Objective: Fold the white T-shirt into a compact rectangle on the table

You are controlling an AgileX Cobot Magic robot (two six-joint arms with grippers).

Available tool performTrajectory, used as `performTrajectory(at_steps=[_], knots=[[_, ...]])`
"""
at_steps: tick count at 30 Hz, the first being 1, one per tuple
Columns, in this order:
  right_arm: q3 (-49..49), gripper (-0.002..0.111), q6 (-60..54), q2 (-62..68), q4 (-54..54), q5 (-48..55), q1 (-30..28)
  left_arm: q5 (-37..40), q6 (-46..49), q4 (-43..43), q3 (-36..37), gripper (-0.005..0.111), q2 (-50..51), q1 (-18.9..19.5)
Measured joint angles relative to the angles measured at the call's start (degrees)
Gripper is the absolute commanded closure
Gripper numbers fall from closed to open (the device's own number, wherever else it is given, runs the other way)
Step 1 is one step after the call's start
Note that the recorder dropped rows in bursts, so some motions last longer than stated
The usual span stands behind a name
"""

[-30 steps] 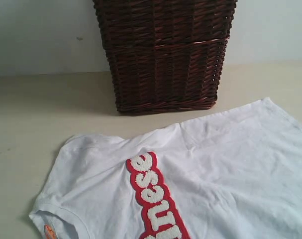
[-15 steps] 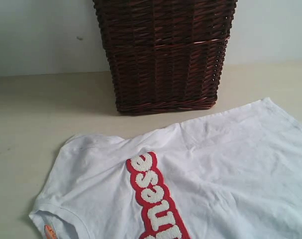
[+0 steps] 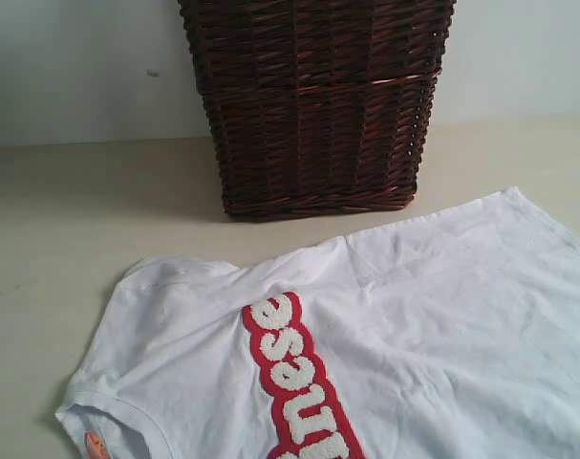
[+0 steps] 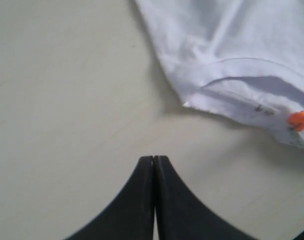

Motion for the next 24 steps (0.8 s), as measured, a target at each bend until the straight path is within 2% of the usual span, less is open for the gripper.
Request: performTrajectory(at_steps=[5,13,15,17,20,21,24], knots=[[0.0,0.072,0.0,0.0,0.0,0.0,0.0,1.67,12.47,-11.26,-1.63,0.107,5.37,0.0],[0.0,0.072,0.22,0.0,0.0,0.0,0.0,0.24,13.88,-25.18,-2.18,0.106,17.49,0.0],[0.0,0.072,0.22,0.0,0.0,0.0,0.0,-0.14,15.71,-29.76,-3.97,0.101,19.49,0.0],[0.0,0.072,0.22,0.0,0.0,0.0,0.0,0.89,19.5,-34.54,-6.93,0.09,21.18,0.0],[0.0,0.072,0.31,0.0,0.0,0.0,0.0,1.93,31.23,-44.05,-12.3,0.07,23.63,-0.1],[0.0,0.072,0.31,0.0,0.0,0.0,0.0,2.04,38.92,-47.73,-14.0,0.064,24.77,-0.1],[0.0,0.072,0.44,0.0,0.0,0.0,0.0,2.18,55.44,-54.17,-18.05,0.06,28.91,-0.81]])
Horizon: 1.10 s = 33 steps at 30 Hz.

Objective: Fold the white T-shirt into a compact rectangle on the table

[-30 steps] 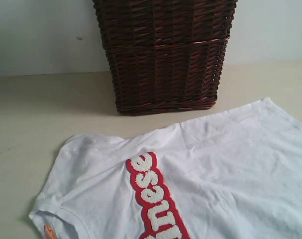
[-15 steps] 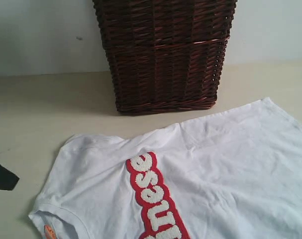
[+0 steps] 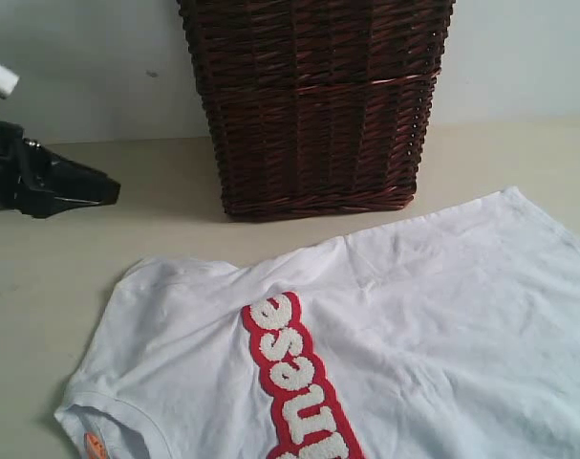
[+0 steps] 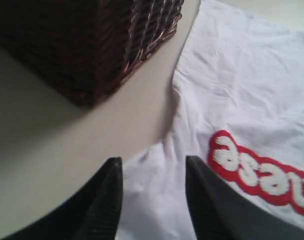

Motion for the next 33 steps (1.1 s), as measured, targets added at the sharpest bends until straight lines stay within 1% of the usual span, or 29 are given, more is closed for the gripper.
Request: performTrajectory(at_steps=[1,2,6,8,10,13,19,21,23,28,29,33], knots=[[0.0,0.072,0.0,0.0,0.0,0.0,0.0,0.08,4.27,0.15,-1.05,0.06,1.74,-0.63],[0.0,0.072,0.0,0.0,0.0,0.0,0.0,0.33,6.26,1.03,-1.72,0.06,3.57,-1.3],[0.0,0.072,0.0,0.0,0.0,0.0,0.0,0.44,11.8,9.69,-3.27,0.06,9.74,-6.72],[0.0,0.072,0.0,0.0,0.0,0.0,0.0,-1.78,14.58,12.84,-3.5,0.06,11.75,-9.51],[0.0,0.072,0.0,0.0,0.0,0.0,0.0,-5.76,16.31,14.81,-3.93,0.06,13.48,-11.78],[0.0,0.072,0.0,0.0,0.0,0.0,0.0,-9.19,17.13,16.02,-5.51,0.06,15.65,-13.06],[0.0,0.072,0.0,0.0,0.0,0.0,0.0,-13.63,17.33,16.17,-8.43,0.06,16.95,-13.37],[0.0,0.072,0.0,0.0,0.0,0.0,0.0,-14.29,17.47,16.05,-9.58,0.065,16.95,-13.4],[0.0,0.072,0.0,0.0,0.0,0.0,0.0,-14.29,17.47,16.05,-10.62,0.074,17.53,-13.67],[0.0,0.072,0.0,0.0,0.0,0.0,0.0,-14.29,17.47,18.72,-11.02,0.102,21.32,-15.12],[0.0,0.072,0.0,0.0,0.0,0.0,0.0,-14.53,17.47,18.85,-11.02,0.105,21.87,-15.26],[0.0,0.072,0.0,0.0,0.0,0.0,0.0,-16.47,17.47,17.49,-11.02,0.107,21.82,-15.54]])
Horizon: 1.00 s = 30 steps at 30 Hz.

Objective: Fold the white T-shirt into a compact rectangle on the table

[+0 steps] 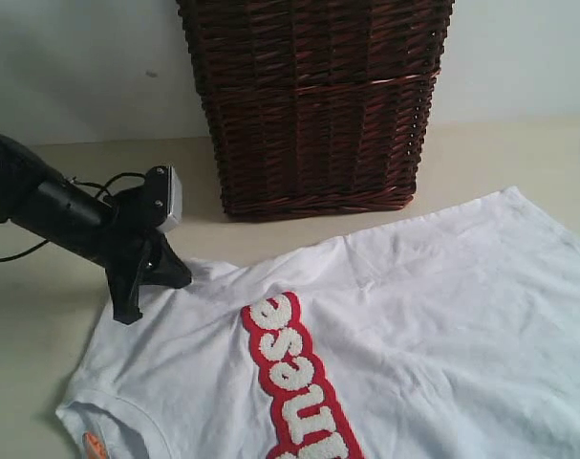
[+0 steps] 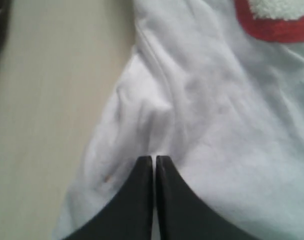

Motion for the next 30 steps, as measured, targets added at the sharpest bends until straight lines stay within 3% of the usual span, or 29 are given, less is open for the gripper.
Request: performTrajectory(at_steps=[6,9,13,18,22,27,30], knots=[[0.0,0.072,0.0,0.0,0.0,0.0,0.0,0.74,-1.43,0.32,0.0,0.107,-3.94,0.0],[0.0,0.072,0.0,0.0,0.0,0.0,0.0,8.27,-4.55,3.6,0.0,0.107,-7.22,0.0],[0.0,0.072,0.0,0.0,0.1,0.0,0.0,24.98,-10.28,10.68,0.04,0.107,-8.69,0.0],[0.0,0.072,0.0,0.0,0.1,0.0,0.0,31.51,-14.55,14.19,4.06,0.106,-8.69,0.0],[0.0,0.072,0.0,0.0,0.1,0.0,0.0,31.63,-14.55,14.67,8.22,0.087,-8.69,0.0],[0.0,0.072,0.0,0.0,0.1,0.0,0.0,32.03,-14.19,14.77,12.07,0.05,-8.69,0.0],[0.0,0.072,0.0,0.0,0.1,0.0,0.0,32.46,-14.3,13.83,13.03,0.046,-8.69,0.0]])
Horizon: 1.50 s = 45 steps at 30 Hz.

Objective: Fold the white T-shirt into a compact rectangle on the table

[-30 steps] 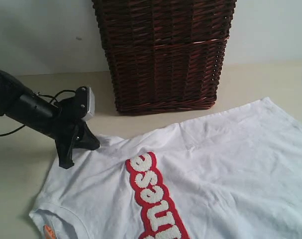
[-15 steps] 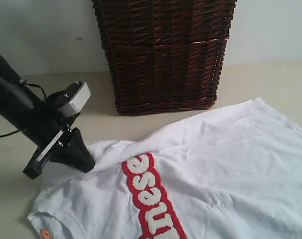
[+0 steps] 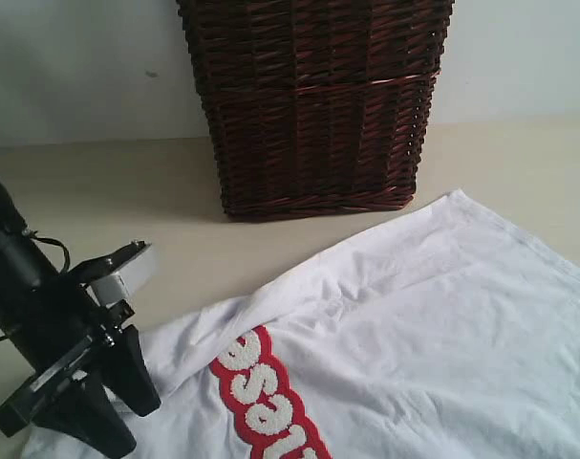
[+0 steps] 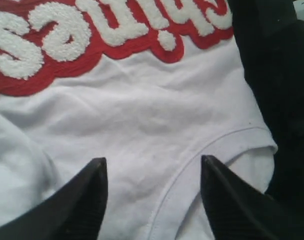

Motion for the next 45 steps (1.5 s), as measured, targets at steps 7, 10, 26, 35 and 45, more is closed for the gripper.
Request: performTrajectory(at_steps=[7,10,26,35,45], knots=[[0.0,0.072,0.0,0.0,0.0,0.0,0.0,0.27,-1.31,-4.63,-0.7,0.046,-2.93,0.28],[0.0,0.072,0.0,0.0,0.0,0.0,0.0,-0.08,-2.34,-6.13,-5.2,0.046,-6.42,2.06],[0.0,0.072,0.0,0.0,0.0,0.0,0.0,-4.12,-6.88,-3.46,-12.24,0.048,4.44,7.62],[0.0,0.072,0.0,0.0,0.0,0.0,0.0,-5.41,-7.46,-1.71,-6.24,0.107,4.49,4.27],[0.0,0.072,0.0,0.0,0.0,0.0,0.0,-18.91,-0.38,-1.44,-7.16,0.107,0.29,4.15]])
